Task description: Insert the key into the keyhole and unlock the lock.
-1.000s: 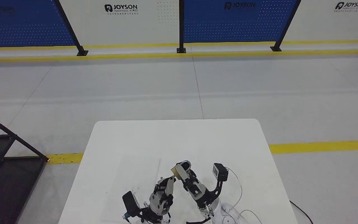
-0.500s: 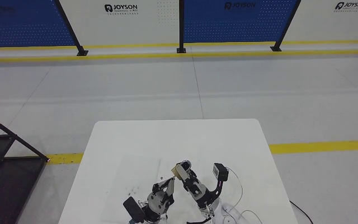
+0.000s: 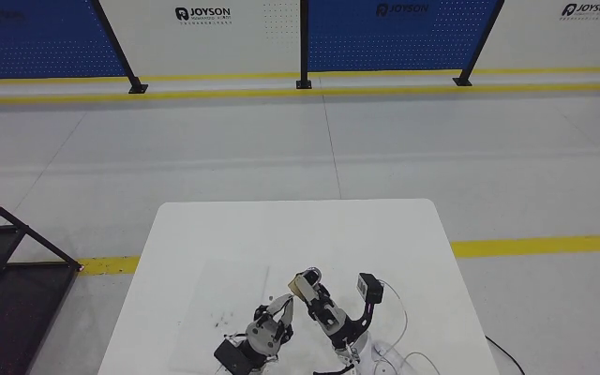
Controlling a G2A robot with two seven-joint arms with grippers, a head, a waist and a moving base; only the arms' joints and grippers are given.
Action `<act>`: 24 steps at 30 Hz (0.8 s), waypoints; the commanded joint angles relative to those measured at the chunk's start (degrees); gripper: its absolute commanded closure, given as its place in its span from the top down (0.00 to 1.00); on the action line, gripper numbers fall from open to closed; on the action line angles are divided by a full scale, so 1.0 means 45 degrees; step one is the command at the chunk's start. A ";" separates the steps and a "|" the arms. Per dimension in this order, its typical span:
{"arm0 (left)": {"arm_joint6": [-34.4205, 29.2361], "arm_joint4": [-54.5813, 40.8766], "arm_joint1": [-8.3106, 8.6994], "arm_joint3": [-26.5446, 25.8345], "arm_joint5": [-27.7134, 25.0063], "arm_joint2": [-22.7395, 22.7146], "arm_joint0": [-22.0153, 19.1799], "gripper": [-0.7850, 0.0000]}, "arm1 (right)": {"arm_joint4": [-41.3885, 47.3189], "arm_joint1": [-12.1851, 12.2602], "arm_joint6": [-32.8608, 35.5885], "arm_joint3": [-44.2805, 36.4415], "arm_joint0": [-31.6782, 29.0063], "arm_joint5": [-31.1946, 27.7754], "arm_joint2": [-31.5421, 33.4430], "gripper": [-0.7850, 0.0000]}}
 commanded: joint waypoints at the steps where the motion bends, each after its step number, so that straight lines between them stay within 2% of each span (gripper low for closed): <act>1: -0.0023 0.0148 0.0010 0.0025 0.0333 -0.0052 -0.0022 0.00 | -0.0007 0.0001 0.0027 -0.0005 -0.0003 -0.0003 0.0008 0.00; 8: -0.0008 0.0931 0.0058 0.0163 0.1512 -0.0219 -0.0119 0.00 | 0.0012 0.0000 0.0072 -0.0036 -0.0031 -0.0001 0.0031 0.00; 14: 0.0181 0.0742 0.0084 0.0095 0.1446 -0.0229 -0.0065 0.00 | 0.0007 -0.0005 0.0083 -0.0045 -0.0055 0.0006 0.0039 0.00; 15: 0.0220 0.0601 0.0088 0.0058 0.1302 -0.0221 -0.0036 0.24 | 0.0010 -0.0006 0.0088 -0.0045 -0.0056 0.0024 0.0043 0.00; 16: 0.0258 0.0490 0.0093 0.0022 0.1233 -0.0239 -0.0012 0.82 | 0.0004 -0.0008 0.0090 -0.0049 -0.0053 0.0042 0.0048 0.00; 17: 0.0319 0.0319 0.0094 -0.0038 0.1128 -0.0239 0.0030 1.00 | 0.0006 -0.0010 0.0091 -0.0041 -0.0044 0.0050 0.0050 0.00; 21: 0.0421 -0.0225 0.0140 -0.0205 0.0215 -0.0220 0.0214 1.00 | 0.0013 -0.0034 -0.0010 0.0114 0.0099 0.0374 0.0152 0.00; 24: 0.0329 -0.0942 0.0238 -0.0517 -0.1215 -0.0318 0.0519 1.00 | -0.0097 -0.0066 -0.0194 0.0311 0.0280 0.0763 0.0280 0.00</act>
